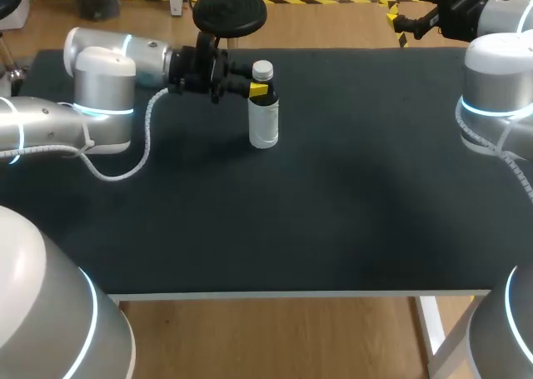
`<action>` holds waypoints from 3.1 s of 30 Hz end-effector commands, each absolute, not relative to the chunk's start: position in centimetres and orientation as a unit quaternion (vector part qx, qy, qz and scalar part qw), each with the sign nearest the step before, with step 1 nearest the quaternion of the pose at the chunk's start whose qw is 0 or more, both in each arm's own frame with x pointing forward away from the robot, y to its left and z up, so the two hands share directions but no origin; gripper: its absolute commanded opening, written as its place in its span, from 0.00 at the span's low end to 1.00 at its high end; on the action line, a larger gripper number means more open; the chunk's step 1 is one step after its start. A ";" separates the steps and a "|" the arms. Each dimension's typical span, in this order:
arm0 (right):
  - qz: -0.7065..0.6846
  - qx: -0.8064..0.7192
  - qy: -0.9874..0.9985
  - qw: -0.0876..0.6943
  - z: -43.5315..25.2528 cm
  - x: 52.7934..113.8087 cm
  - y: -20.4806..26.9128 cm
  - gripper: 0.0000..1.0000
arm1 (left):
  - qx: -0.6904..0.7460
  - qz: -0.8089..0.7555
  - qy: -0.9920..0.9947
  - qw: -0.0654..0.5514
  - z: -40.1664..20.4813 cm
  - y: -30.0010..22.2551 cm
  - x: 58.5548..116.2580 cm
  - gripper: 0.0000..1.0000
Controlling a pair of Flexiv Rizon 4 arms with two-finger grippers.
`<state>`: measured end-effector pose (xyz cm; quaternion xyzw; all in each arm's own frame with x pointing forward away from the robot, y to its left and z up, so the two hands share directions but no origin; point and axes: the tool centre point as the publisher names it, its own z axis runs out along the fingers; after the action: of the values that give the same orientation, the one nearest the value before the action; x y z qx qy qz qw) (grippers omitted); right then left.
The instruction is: Unscrew the bottle cap
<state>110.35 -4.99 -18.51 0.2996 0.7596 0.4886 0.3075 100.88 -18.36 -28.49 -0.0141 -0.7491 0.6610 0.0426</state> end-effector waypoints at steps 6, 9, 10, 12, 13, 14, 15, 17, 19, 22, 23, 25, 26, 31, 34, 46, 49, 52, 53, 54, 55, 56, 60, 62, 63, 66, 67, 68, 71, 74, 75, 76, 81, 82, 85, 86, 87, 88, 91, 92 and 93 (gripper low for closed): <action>0.488 0.300 0.760 0.307 -18.5 110.4 -5.0 1.00 | -0.019 0.659 -0.751 0.040 -28.7 -18.3 101.2 0.00; 0.488 0.300 0.760 0.307 -18.5 110.4 -5.0 1.00 | -0.019 0.659 -0.751 0.040 -28.7 -18.3 101.2 0.00; 0.488 0.300 0.760 0.307 -18.5 110.4 -5.0 1.00 | -0.019 0.659 -0.751 0.040 -28.7 -18.3 101.2 0.00; 0.488 0.300 0.760 0.307 -18.5 110.4 -5.0 1.00 | -0.019 0.659 -0.751 0.040 -28.7 -18.3 101.2 0.00; 0.488 0.300 0.760 0.307 -18.5 110.4 -5.0 1.00 | -0.019 0.659 -0.751 0.040 -28.7 -18.3 101.2 0.00; 0.488 0.300 0.760 0.307 -18.5 110.4 -5.0 1.00 | -0.019 0.659 -0.751 0.040 -28.7 -18.3 101.2 0.00; 0.488 0.300 0.760 0.307 -18.5 110.4 -5.0 1.00 | -0.019 0.659 -0.751 0.040 -28.7 -18.3 101.2 0.00; 0.488 0.300 0.760 0.307 -18.5 110.4 -5.0 1.00 | -0.019 0.659 -0.751 0.040 -28.7 -18.3 101.2 0.00; 0.488 0.300 0.760 0.307 -18.5 110.4 -5.0 1.00 | -0.019 0.659 -0.751 0.040 -28.7 -18.3 101.2 0.00; 0.488 0.300 0.760 0.307 -18.5 110.4 -5.0 1.00 | -0.019 0.659 -0.751 0.040 -28.7 -18.3 101.2 0.00; 0.488 0.300 0.760 0.307 -18.5 110.4 -5.0 1.00 | -0.019 0.659 -0.751 0.040 -28.7 -18.3 101.2 0.00; 0.488 0.300 0.760 0.307 -18.5 110.4 -5.0 1.00 | -0.019 0.659 -0.751 0.040 -28.7 -18.3 101.2 0.00; 0.488 0.300 0.760 0.307 -18.5 110.4 -5.0 1.00 | -0.019 0.659 -0.751 0.040 -28.7 -18.3 101.2 0.00; 0.488 0.300 0.760 0.307 -18.5 110.4 -5.0 1.00 | -0.019 0.659 -0.751 0.040 -28.7 -18.3 101.2 0.00; 0.488 0.300 0.760 0.307 -18.5 110.4 -5.0 1.00 | -0.019 0.659 -0.751 0.040 -28.7 -18.3 101.2 0.00; 0.488 0.300 0.760 0.307 -18.5 110.4 -5.0 1.00 | -0.019 0.659 -0.751 0.040 -28.7 -18.3 101.2 0.00; 0.488 0.300 0.760 0.307 -18.5 110.4 -5.0 1.00 | -0.019 0.659 -0.751 0.040 -28.7 -18.3 101.2 0.00; 0.488 0.300 0.760 0.307 -18.5 110.4 -5.0 1.00 | -0.019 0.659 -0.751 0.040 -28.7 -18.3 101.2 0.00; 0.488 0.300 0.760 0.307 -18.5 110.4 -5.0 1.00 | -0.019 0.659 -0.751 0.040 -28.7 -18.3 101.2 0.00; 0.488 0.300 0.760 0.307 -18.5 110.4 -5.0 1.00 | -0.019 0.659 -0.751 0.040 -28.7 -18.3 101.2 0.00; 0.488 0.300 0.760 0.307 -18.5 110.4 -5.0 1.00 | -0.019 0.659 -0.751 0.040 -28.7 -18.3 101.2 0.00; 0.488 0.300 0.760 0.307 -18.5 110.4 -5.0 1.00 | -0.019 0.659 -0.751 0.040 -28.7 -18.3 101.2 0.00; 0.488 0.300 0.760 0.307 -18.5 110.4 -5.0 1.00 | -0.019 0.659 -0.751 0.040 -28.7 -18.3 101.2 0.00; 0.488 0.300 0.760 0.307 -18.5 110.4 -5.0 1.00 | -0.019 0.659 -0.751 0.040 -28.7 -18.3 101.2 0.00; 0.488 0.300 0.760 0.307 -18.5 110.4 -5.0 1.00 | -0.019 0.659 -0.751 0.040 -28.7 -18.3 101.2 0.00; 0.488 0.300 0.760 0.307 -18.5 110.4 -5.0 1.00 | -0.019 0.659 -0.751 0.040 -28.7 -18.3 101.2 0.00; 0.488 0.300 0.760 0.307 -18.5 110.4 -5.0 1.00 | -0.019 0.659 -0.751 0.040 -28.7 -18.3 101.2 0.00; 0.488 0.300 0.760 0.307 -18.5 110.4 -5.0 1.00 | -0.019 0.659 -0.751 0.040 -28.7 -18.3 101.2 0.00; 0.488 0.300 0.760 0.307 -18.5 110.4 -5.0 1.00 | -0.019 0.659 -0.751 0.040 -28.7 -18.3 101.2 0.00; 0.489 0.298 0.761 0.306 -18.5 110.4 -5.0 1.00 | -0.019 0.659 -0.751 0.040 -28.7 -18.3 101.2 0.00; 0.488 0.298 0.761 0.306 -18.5 110.5 -5.0 1.00 | -0.019 0.659 -0.751 0.040 -28.7 -18.3 101.2 0.00; 0.490 0.293 0.762 0.304 -18.6 110.5 -5.0 1.00 | -0.019 0.659 -0.751 0.040 -28.7 -18.3 101.2 0.00; 0.490 0.269 0.778 0.287 -18.5 110.8 -4.8 1.00 | -0.019 0.659 -0.751 0.040 -28.7 -18.3 101.2 0.00; 0.492 0.261 0.783 0.277 -18.6 110.8 -4.7 1.00 | -0.019 0.659 -0.751 0.040 -28.7 -18.3 101.2 0.00; 0.501 0.222 0.806 0.225 -19.0 111.0 -3.9 1.00 | -0.019 0.659 -0.751 0.040 -28.7 -18.3 101.2 0.00; 0.507 0.205 0.811 0.210 -19.1 111.0 -3.6 1.00 | -0.019 0.659 -0.751 0.040 -28.7 -18.3 101.2 0.00; 0.505 0.187 0.820 0.193 -19.2 111.0 -3.2 1.00 | -0.019 0.659 -0.751 0.040 -28.7 -18.3 101.2 0.00; 0.499 0.178 0.828 0.184 -19.4 111.0 -2.9 1.00 | -0.019 0.659 -0.751 0.040 -28.7 -18.3 101.2 0.00; 0.497 0.149 0.840 0.161 -19.8 111.0 -1.8 1.00 | -0.019 0.659 -0.751 0.040 -28.7 -18.3 101.2 0.00; 0.503 0.141 0.840 0.151 -19.8 111.0 -1.6 1.00 | -0.019 0.659 -0.751 0.040 -28.7 -18.3 101.2 0.00; 0.502 0.133 0.843 0.142 -20.0 111.0 -1.3 1.00 | -0.019 0.659 -0.751 0.040 -28.7 -18.3 101.2 0.00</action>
<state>109.77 -1.26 -20.17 0.1823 0.8155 0.5023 0.2225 101.00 -18.28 -28.56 -0.0173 -0.7511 0.6589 0.0382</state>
